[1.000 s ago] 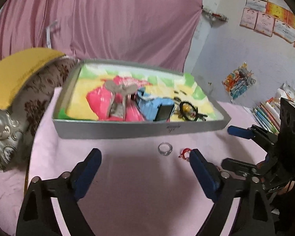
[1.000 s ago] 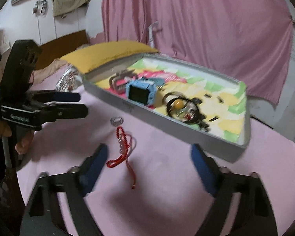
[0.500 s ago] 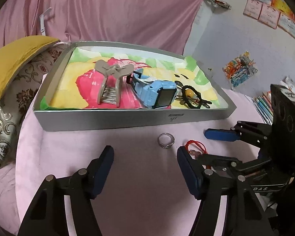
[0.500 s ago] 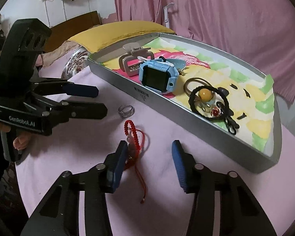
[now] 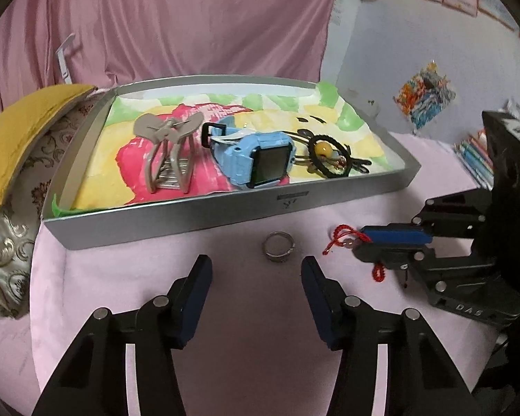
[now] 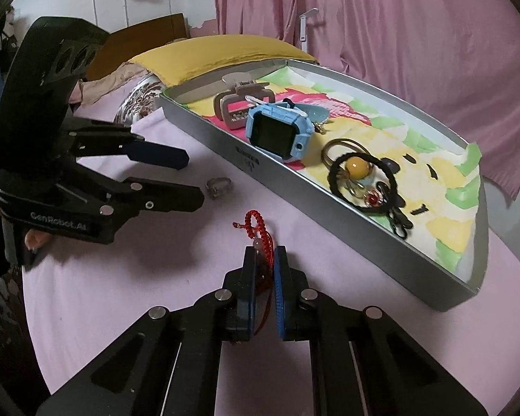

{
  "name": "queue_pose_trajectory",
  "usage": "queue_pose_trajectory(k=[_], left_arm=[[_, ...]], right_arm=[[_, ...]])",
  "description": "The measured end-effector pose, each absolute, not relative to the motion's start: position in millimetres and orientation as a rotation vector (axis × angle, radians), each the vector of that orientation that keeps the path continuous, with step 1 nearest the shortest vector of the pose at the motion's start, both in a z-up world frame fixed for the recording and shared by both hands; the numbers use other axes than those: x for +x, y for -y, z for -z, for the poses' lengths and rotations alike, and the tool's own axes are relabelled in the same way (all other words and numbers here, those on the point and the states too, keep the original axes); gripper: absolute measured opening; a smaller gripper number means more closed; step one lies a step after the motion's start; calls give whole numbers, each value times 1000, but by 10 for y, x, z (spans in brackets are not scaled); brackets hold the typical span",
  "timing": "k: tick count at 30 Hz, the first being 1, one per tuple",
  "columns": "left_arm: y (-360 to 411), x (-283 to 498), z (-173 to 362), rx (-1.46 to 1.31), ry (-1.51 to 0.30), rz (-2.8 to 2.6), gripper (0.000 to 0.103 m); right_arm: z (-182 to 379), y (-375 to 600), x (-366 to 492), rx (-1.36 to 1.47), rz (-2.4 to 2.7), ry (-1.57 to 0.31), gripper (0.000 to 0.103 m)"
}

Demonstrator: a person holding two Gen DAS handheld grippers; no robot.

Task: Organize jewelry
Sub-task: 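Grasp the silver ring with the left tool while the right tool holds the red bracelet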

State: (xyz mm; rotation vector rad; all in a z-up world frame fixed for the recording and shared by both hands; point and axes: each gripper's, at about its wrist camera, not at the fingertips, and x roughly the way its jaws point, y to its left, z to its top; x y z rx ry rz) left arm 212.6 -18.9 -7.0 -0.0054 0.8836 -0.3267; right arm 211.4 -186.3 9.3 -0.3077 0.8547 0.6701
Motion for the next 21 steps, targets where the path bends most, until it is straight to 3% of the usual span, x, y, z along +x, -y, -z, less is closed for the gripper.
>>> queue_pose_trajectory(k=[9, 21], left_arm=[[353, 2154, 66, 65, -885, 294, 48], [441, 2177, 60, 100, -876, 244, 31]], right_arm=[[-79, 1991, 2181, -257, -674, -872, 8], [-83, 1942, 2162, -296, -655, -859, 8]])
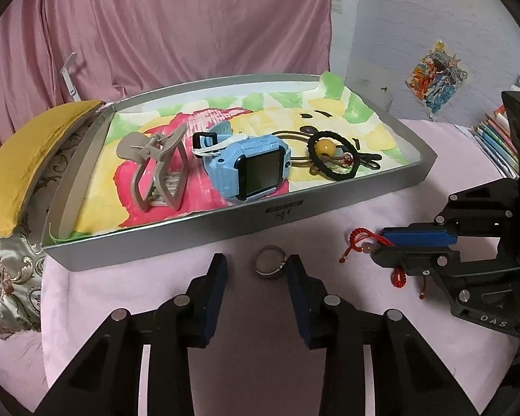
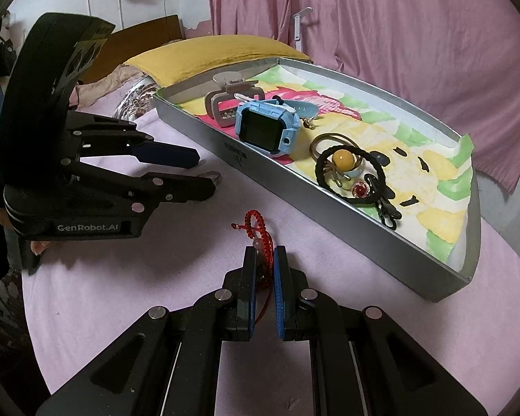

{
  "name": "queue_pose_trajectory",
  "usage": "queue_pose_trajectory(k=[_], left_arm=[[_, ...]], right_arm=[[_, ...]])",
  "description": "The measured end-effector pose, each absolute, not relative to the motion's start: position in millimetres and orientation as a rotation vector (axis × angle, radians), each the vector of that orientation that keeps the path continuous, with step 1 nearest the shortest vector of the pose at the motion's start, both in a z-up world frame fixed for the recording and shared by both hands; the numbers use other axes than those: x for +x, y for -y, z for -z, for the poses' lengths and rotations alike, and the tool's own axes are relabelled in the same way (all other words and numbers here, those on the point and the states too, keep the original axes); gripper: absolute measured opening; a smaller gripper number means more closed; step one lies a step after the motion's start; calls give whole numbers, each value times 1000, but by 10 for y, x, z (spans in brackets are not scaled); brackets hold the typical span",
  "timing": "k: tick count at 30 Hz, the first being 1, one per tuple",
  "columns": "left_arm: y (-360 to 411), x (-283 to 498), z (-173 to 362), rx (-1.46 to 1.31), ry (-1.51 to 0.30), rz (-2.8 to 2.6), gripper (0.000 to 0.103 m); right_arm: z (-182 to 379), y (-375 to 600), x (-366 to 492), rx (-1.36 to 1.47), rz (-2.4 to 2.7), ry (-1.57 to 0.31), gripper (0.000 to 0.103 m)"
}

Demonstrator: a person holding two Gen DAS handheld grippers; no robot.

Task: Organize jewelry
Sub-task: 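Grasp the silver ring with the left tool while the right tool holds the red bracelet, then carry the silver ring and red bracelet over the tray with both tools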

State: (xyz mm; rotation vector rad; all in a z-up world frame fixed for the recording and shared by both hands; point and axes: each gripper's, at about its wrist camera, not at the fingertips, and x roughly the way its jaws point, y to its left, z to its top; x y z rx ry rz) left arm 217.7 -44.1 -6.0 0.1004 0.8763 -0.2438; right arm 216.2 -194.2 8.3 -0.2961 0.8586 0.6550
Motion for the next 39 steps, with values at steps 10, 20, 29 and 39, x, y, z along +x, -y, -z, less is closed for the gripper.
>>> queue_pose_trajectory(k=[10, 20, 29, 39], left_arm=[[410, 2104, 55, 45, -877, 270, 18], [339, 1947, -52, -14, -794, 271, 18], [310, 1833, -271, -61, -605, 242, 18], [391, 1907, -564, -52, -392, 189, 18]], right_arm=[[-87, 1941, 2157, -298, -654, -857, 8], [-130, 1985, 2131, -297, -622, -823, 7], [-368, 2159, 1956, -210, -596, -660, 7], [-795, 2228, 1850, -162, -454, -394, 7]])
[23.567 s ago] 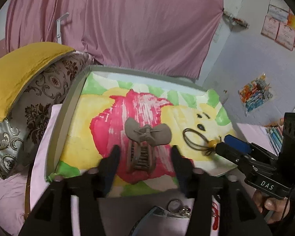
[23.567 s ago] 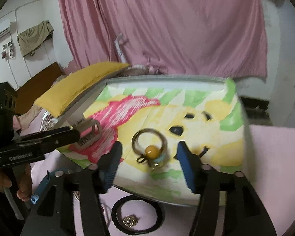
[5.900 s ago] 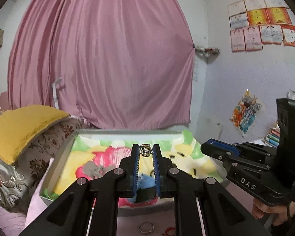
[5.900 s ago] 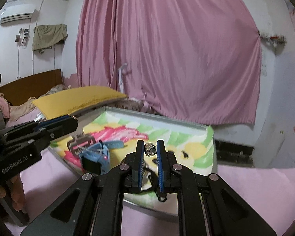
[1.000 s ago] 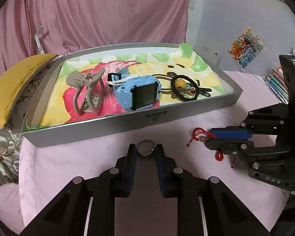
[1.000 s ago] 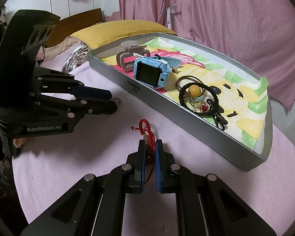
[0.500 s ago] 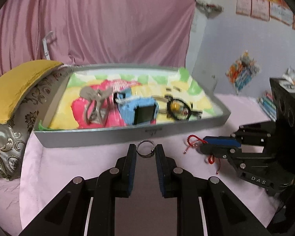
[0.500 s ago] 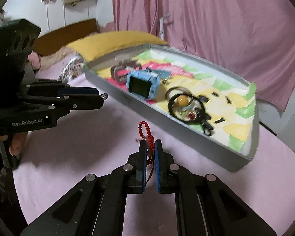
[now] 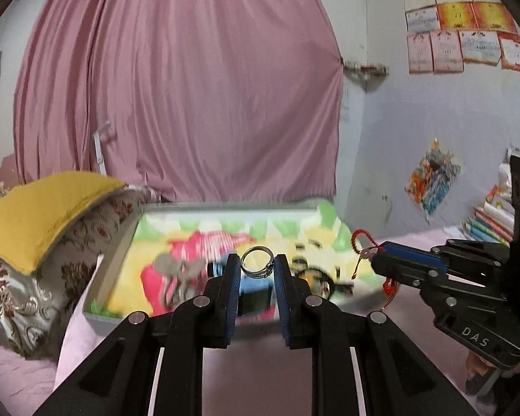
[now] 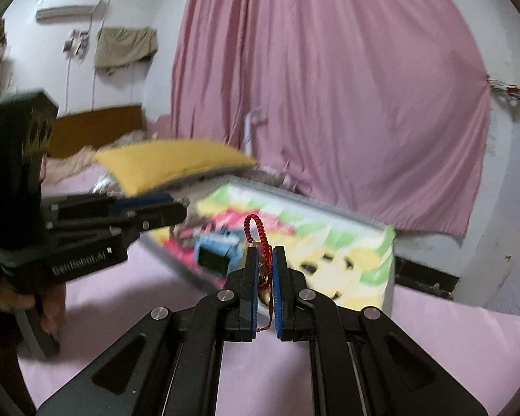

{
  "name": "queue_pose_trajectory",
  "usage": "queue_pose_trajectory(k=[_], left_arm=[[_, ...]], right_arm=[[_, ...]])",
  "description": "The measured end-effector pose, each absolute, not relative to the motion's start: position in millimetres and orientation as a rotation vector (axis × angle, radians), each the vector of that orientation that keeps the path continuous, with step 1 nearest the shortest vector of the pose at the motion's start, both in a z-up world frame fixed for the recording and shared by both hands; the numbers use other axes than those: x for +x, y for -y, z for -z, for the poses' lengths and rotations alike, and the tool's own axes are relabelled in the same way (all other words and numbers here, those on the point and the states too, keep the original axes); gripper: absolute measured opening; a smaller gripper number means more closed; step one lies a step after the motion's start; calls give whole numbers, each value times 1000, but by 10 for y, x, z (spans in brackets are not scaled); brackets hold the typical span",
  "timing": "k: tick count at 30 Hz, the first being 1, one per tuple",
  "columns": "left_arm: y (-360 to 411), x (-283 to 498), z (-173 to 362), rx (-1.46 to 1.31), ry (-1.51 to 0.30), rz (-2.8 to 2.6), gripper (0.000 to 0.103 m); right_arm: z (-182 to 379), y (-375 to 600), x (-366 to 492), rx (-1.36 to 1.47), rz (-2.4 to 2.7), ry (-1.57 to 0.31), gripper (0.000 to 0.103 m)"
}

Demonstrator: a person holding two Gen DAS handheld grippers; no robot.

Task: Organize jewelry
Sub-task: 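Carry the silver ring and red bracelet over the tray with both tools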

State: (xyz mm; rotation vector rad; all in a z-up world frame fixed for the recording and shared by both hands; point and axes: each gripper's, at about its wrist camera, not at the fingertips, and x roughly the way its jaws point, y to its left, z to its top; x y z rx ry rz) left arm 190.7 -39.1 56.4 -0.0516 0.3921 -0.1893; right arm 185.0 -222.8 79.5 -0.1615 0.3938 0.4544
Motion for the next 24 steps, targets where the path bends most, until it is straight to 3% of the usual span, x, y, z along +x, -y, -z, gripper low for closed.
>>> queue_pose_trajectory(k=[11, 18, 24], left_arm=[[389, 2141, -690, -73, -268, 108, 18], [424, 2211, -649, -55, -258, 97, 18], [414, 2365, -563, -66, -365, 126, 18]], right_arm=[[-963, 2243, 2023, -116, -325, -206, 7], [-880, 2192, 2241, -96, -320, -267, 7], [-728, 2193, 2428, -88, -340, -382, 7]])
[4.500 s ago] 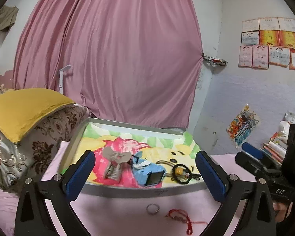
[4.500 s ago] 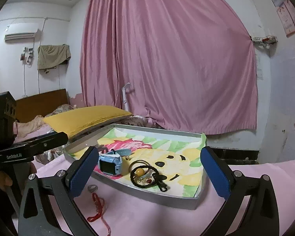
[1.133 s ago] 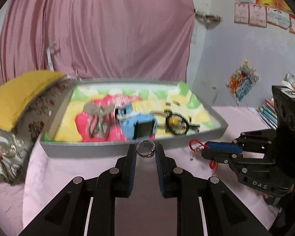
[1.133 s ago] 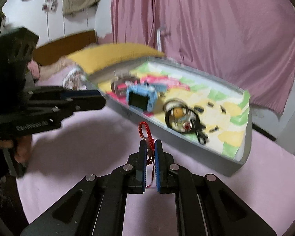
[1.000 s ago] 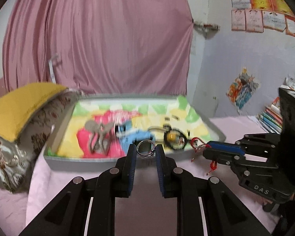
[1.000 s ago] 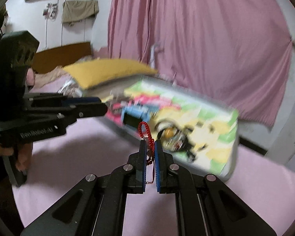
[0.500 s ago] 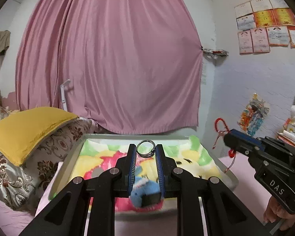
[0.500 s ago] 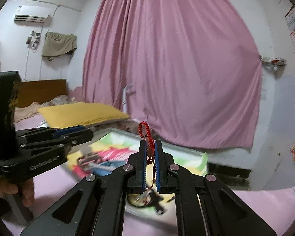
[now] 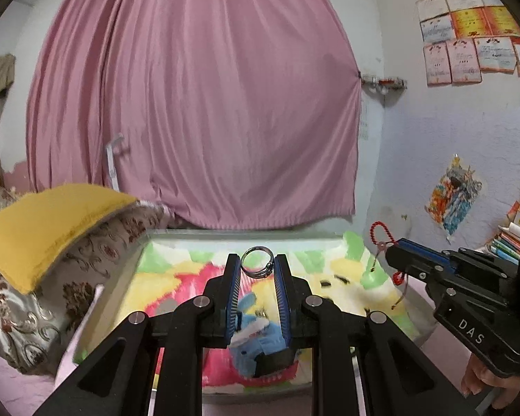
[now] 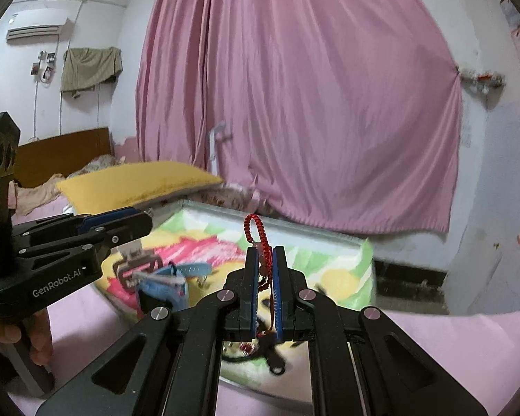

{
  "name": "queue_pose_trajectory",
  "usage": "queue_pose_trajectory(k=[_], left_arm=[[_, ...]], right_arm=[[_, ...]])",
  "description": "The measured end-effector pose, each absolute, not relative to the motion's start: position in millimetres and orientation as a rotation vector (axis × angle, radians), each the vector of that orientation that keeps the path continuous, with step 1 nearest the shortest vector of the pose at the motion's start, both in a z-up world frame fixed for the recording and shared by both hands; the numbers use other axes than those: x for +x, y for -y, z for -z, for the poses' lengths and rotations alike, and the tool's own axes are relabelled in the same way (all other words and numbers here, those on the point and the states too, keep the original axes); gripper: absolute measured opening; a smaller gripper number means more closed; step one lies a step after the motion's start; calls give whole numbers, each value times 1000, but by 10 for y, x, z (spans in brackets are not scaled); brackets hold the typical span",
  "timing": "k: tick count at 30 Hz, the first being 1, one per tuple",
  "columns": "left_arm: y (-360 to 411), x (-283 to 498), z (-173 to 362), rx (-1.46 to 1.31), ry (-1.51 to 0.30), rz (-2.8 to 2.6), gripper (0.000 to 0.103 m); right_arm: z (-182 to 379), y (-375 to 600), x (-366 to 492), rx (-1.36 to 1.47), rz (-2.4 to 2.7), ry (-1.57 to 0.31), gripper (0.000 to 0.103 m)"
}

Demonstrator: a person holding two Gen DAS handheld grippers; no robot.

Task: Organize jewelry
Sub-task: 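Carry the silver ring and red bracelet over the tray with both tools, then lower both items into the tray and open both tools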

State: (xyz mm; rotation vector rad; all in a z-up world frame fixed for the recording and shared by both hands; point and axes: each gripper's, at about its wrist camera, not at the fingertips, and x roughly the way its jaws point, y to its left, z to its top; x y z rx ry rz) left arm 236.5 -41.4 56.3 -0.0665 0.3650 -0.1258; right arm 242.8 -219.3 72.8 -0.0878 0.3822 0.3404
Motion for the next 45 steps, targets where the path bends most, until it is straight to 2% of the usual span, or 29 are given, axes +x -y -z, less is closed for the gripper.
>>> queue_pose_trajectory(k=[9, 28, 42, 45], left_arm=[[397, 2476, -420, -80, -479, 174, 18], [373, 2636, -292, -118, -595, 216, 19], [357, 2722, -213, -145, -651, 247, 19], [350, 2722, -207, -148, -650, 242, 23]], right_arm=[[-404, 2199, 2627, -30, -409, -582, 7], [-168, 2250, 2856, 25, -437, -722, 7], [-124, 2285, 2888, 57, -428, -757, 8], [-119, 2310, 2888, 73, -427, -752, 17]])
